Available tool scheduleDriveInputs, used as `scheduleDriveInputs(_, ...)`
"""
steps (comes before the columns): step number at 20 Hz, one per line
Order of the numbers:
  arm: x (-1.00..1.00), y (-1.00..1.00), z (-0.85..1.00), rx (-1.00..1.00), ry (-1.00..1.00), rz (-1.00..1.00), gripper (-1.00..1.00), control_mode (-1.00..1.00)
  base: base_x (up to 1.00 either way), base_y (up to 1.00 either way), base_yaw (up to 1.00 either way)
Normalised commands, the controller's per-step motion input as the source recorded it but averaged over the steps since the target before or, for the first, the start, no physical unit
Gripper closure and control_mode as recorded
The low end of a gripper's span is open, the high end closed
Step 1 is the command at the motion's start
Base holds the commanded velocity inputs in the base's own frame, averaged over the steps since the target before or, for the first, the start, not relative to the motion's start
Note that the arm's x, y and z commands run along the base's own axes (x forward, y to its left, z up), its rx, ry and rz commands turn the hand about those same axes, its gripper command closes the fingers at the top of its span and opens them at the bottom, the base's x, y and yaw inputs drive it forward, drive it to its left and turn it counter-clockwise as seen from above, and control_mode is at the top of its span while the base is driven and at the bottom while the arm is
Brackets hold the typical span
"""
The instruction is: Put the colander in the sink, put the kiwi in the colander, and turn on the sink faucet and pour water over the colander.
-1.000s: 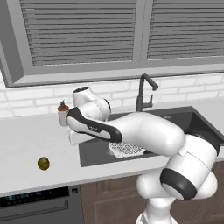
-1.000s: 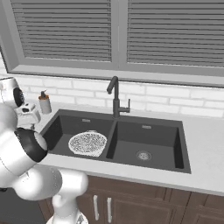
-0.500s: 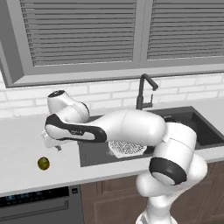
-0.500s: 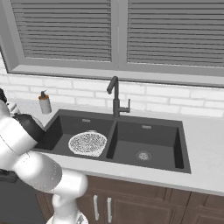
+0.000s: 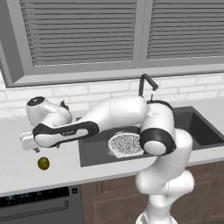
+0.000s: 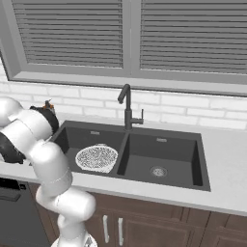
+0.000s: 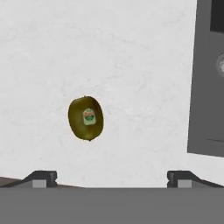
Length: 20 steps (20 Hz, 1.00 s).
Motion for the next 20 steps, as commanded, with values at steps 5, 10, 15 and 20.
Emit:
scheduleDriveInputs(5,0.23,0.68,-0.07,0.0,0.0,-0.05,-1.0,-1.0,0.0,0.0,0.0)
scheduleDriveInputs(10,0.31,-0.03,-0.18,0.03,0.0,-0.01,-1.0,-1.0,0.0,0.0,0.0)
scheduleDriveInputs(15,0.11,-0.01,-0.21,0.0,0.0,0.0,-1.0,-1.0,0.0,0.0,0.0)
scheduleDriveInputs(20,0.0,-0.05,-0.35,0.01,0.0,0.0,-1.0,-1.0,0.0,0.0,0.0)
